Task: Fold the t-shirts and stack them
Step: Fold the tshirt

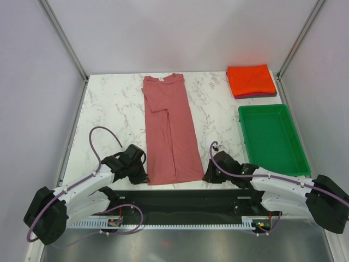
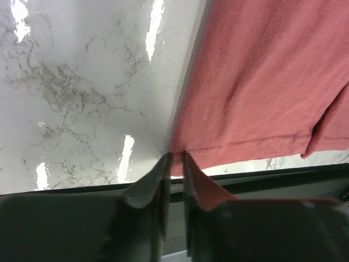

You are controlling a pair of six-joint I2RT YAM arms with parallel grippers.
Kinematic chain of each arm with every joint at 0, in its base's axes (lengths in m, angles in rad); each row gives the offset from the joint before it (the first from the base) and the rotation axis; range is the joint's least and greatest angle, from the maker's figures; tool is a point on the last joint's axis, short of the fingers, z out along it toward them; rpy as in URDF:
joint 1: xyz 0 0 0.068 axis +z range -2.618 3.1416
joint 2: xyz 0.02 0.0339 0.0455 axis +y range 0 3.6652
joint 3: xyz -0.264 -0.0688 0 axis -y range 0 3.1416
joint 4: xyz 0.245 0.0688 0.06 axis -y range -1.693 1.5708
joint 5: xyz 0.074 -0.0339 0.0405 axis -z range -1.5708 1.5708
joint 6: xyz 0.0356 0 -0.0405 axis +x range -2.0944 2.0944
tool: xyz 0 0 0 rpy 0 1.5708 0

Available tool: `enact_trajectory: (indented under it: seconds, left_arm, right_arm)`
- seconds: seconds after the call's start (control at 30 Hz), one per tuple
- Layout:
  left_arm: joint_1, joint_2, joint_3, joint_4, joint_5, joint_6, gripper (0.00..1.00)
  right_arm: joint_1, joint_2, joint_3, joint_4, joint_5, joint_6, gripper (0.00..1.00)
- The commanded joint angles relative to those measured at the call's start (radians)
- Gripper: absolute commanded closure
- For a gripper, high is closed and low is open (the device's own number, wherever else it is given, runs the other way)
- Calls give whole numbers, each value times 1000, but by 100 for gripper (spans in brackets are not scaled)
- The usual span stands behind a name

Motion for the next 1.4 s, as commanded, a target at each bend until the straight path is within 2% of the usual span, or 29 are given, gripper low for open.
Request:
enact_trajectory:
  seconds: [0.0, 0.1, 0.17, 0.67, 0.93, 0.97, 1.0, 1.17, 1.37]
  left_arm:
    - [-8, -22, -5, -4, -21, -43, 85]
    - [-10, -24, -5, -4, -27, -46, 98]
    - [-10, -31, -3, -2, -30, -57, 98]
    - [-10, -33, 57, 2, -17, -60, 98]
    - [-2, 103, 201, 2, -18, -60, 98]
    - [4, 155, 218, 11, -83, -17, 98]
    - [10, 180, 253, 11, -90, 12, 98]
    - [117, 303, 356, 39, -73, 92, 98]
    - [252, 439, 523, 63, -21, 192, 98]
  right_arm:
    - [7, -12, -25, 5, -4, 28, 81]
    - [7, -27, -30, 11, -9, 31, 94]
    - [9, -41, -21, 6, -10, 26, 100]
    - [7, -45, 73, -26, 40, -26, 100]
    - [3, 152, 258, -35, 142, -154, 100]
    - [0, 168, 275, -31, 146, -165, 100]
    - [-8, 185, 309, -26, 151, -179, 100]
    - [-45, 321, 398, 40, 153, -303, 100]
    - [-149, 462, 568, 35, 90, -386, 100]
